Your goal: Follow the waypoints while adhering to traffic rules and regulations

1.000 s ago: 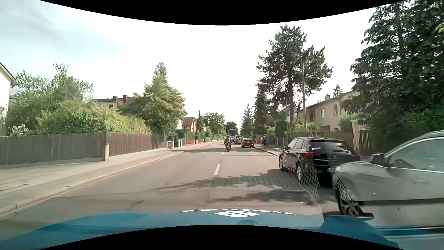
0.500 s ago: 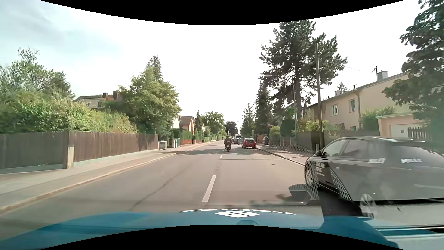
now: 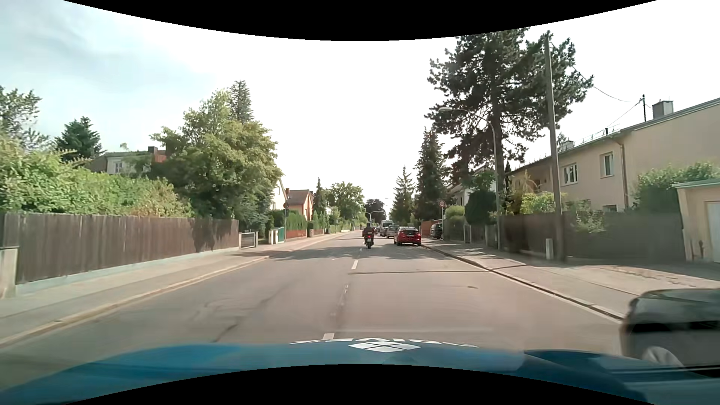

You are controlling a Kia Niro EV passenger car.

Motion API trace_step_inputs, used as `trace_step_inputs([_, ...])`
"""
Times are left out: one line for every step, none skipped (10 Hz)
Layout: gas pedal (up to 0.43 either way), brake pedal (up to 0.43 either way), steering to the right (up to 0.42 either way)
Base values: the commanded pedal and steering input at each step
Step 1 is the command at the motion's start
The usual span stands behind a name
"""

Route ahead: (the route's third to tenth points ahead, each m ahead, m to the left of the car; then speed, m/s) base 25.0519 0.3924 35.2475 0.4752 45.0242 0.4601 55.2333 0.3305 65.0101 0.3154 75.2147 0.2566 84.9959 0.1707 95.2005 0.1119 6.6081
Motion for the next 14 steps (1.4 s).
trace_step_inputs([0.047,0.0,-0.001])
trace_step_inputs([0.047,0.0,-0.002])
trace_step_inputs([0.047,0.0,-0.005])
trace_step_inputs([0.047,0.0,-0.008])
trace_step_inputs([0.047,0.0,-0.009])
trace_step_inputs([0.047,0.0,-0.009])
trace_step_inputs([0.047,0.0,-0.01])
trace_step_inputs([0.047,0.0,-0.01])
trace_step_inputs([0.047,0.0,-0.01])
trace_step_inputs([0.047,0.0,-0.01])
trace_step_inputs([0.047,0.0,-0.01])
trace_step_inputs([0.047,0.0,-0.01])
trace_step_inputs([0.047,0.0,-0.009])
trace_step_inputs([0.047,0.0,-0.009])
